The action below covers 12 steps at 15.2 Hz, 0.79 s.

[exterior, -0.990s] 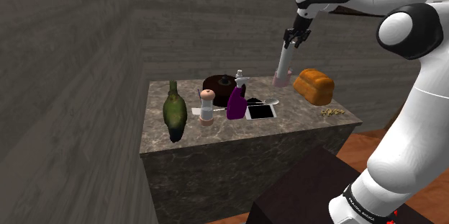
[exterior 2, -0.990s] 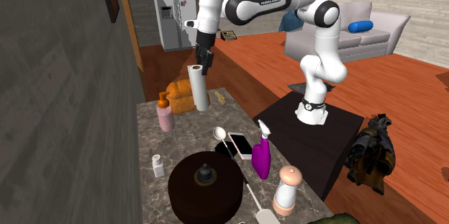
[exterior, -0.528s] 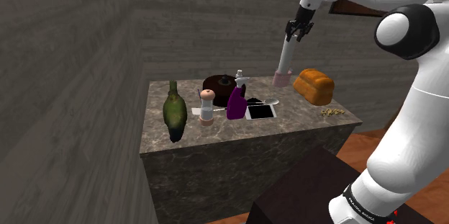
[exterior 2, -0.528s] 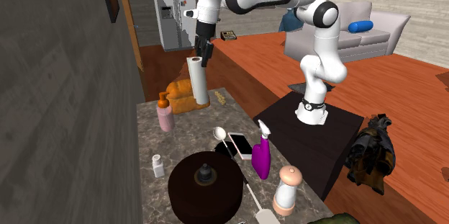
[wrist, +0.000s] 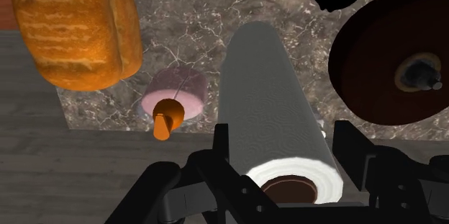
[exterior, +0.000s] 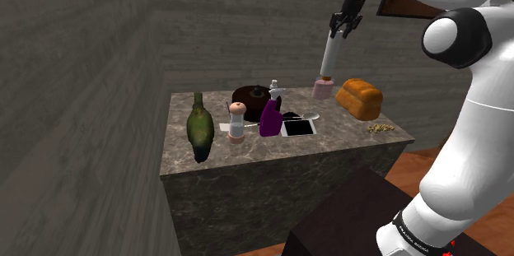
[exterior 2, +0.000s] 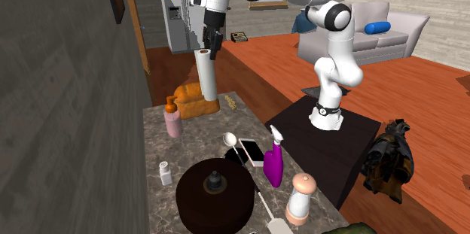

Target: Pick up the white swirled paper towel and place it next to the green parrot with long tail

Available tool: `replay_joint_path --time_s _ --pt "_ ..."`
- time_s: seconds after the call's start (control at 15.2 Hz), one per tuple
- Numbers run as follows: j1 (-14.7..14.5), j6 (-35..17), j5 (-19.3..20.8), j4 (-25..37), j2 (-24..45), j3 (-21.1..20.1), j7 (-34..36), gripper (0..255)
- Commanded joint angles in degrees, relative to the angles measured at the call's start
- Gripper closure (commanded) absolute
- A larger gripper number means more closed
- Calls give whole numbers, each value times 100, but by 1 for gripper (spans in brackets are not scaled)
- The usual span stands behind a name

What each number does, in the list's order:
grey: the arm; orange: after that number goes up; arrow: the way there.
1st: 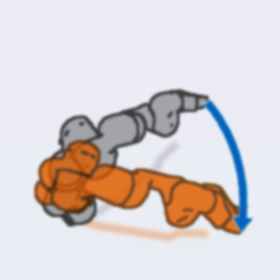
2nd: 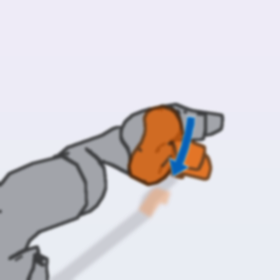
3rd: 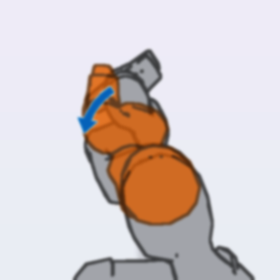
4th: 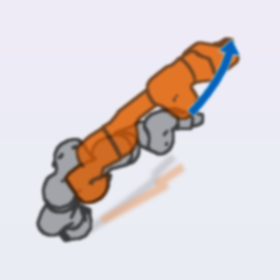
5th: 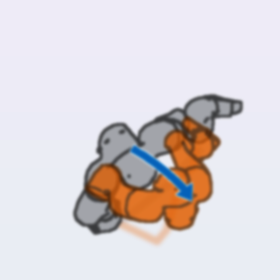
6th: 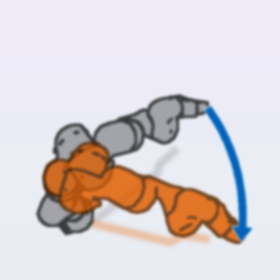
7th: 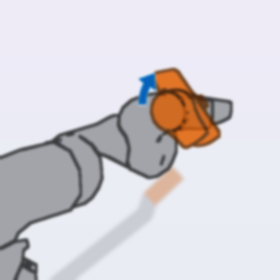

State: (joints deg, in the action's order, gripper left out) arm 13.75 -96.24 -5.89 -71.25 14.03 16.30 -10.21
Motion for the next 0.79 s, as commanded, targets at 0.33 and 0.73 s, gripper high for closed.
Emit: replay_joint_path --time_s 0.33,0.73 --pt "131 763 -124 1131 382 13 -10 255" --pt "-349 643 168 481 -187 -119 496 255"
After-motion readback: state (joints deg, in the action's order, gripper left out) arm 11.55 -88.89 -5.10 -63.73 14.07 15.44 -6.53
